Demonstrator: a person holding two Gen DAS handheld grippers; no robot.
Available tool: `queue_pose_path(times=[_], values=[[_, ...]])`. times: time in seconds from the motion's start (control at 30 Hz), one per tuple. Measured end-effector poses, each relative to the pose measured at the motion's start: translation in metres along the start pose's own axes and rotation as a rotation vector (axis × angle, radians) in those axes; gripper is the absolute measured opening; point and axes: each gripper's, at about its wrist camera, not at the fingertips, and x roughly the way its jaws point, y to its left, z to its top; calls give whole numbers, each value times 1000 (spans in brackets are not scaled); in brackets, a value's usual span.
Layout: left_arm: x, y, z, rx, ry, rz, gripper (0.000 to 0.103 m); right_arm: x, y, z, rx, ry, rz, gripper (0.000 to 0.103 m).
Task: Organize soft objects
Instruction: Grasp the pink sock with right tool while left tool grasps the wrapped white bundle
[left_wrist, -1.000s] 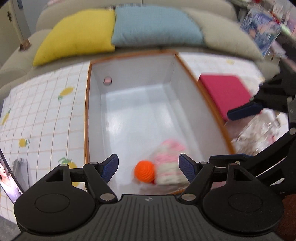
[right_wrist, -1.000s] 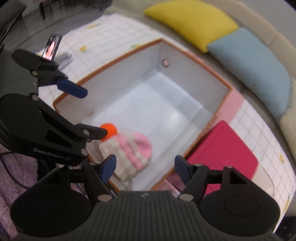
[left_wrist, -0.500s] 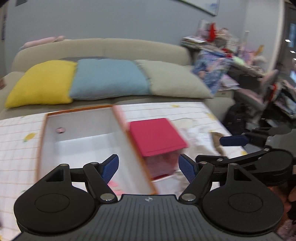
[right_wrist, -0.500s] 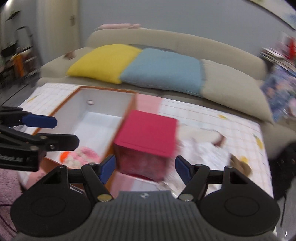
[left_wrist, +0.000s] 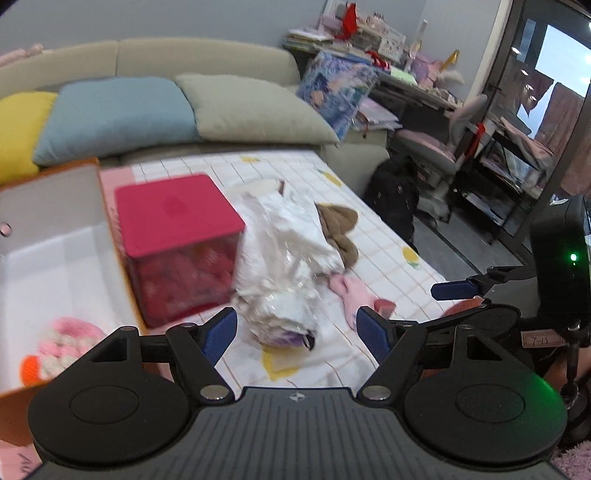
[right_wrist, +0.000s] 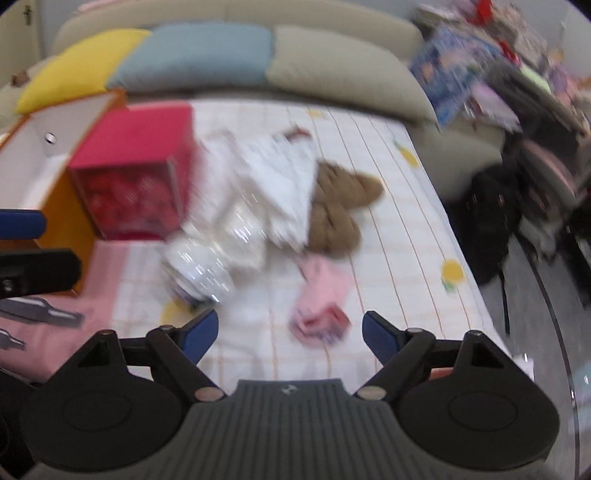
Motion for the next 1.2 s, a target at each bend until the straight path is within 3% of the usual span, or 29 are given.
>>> queue_pose_path(times=[0.3, 0.5, 0.53, 0.6, 0.8, 0.9, 1.0, 1.13, 1.2], values=[[35, 2, -6, 28, 81, 29, 86, 32, -33, -9, 166, 95, 32, 84], [67, -1, 6, 64, 99, 38, 86, 58, -44, 5, 216, 70, 8, 83], [73, -1, 10, 70, 107, 46, 86, 64, -45, 7, 215, 75, 4, 79], [87, 3, 16, 60, 135, 57, 86, 75, -47, 8, 227, 98, 18, 74], [120, 10, 19, 70, 214, 70, 86, 104, -61, 6, 315, 180, 33, 73], [129, 9, 15, 76, 242, 73, 86, 114, -57, 6, 299, 217, 26, 73], [134, 8, 13, 75, 259, 76, 86, 122, -51, 7, 271, 241, 8, 63], [138, 7, 14, 76, 264, 85, 86, 124, -45, 7, 238, 245, -3, 60], [138, 5, 14, 82, 263, 85, 76, 123, -44, 6, 232, 238, 16, 50]])
